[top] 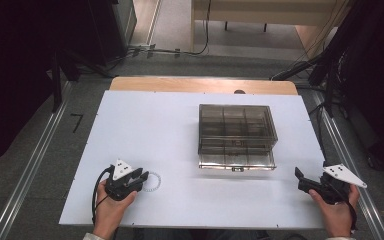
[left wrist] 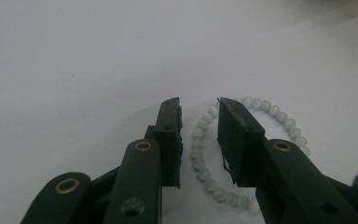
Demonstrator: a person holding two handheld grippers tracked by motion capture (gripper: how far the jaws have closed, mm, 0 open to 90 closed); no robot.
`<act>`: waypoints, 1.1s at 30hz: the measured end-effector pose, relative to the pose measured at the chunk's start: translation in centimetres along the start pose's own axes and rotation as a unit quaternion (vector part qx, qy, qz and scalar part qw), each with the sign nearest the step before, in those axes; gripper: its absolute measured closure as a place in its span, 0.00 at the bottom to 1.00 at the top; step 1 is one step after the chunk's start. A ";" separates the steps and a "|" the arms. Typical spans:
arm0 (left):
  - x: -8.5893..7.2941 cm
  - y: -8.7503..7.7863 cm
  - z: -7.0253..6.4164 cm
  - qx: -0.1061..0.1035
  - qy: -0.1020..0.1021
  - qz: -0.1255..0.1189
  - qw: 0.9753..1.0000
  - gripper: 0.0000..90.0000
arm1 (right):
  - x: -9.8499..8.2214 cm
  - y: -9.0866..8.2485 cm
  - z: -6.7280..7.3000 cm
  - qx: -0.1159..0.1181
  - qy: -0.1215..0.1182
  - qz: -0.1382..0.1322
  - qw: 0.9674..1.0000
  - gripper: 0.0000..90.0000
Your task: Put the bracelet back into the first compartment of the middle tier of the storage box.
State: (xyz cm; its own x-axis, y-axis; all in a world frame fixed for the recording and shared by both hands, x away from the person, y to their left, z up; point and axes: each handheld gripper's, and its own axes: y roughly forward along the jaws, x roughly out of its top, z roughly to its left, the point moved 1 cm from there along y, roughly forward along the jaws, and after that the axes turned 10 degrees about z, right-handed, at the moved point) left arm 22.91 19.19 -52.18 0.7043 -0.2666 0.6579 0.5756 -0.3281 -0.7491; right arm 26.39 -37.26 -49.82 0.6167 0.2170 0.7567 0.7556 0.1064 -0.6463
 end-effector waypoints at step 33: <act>0.1 0.1 -0.2 0.009 0.008 0.007 1.000 0.96 | 0.0 0.1 0.0 -0.001 -0.003 0.001 1.000 0.04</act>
State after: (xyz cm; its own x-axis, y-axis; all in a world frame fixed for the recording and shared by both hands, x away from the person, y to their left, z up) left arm 22.98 18.97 -52.20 0.7058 -0.2856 0.6483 0.5735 -0.3070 -0.7595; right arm 26.45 -37.25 -49.86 0.6170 0.2229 0.7547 0.7545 0.1047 -0.6478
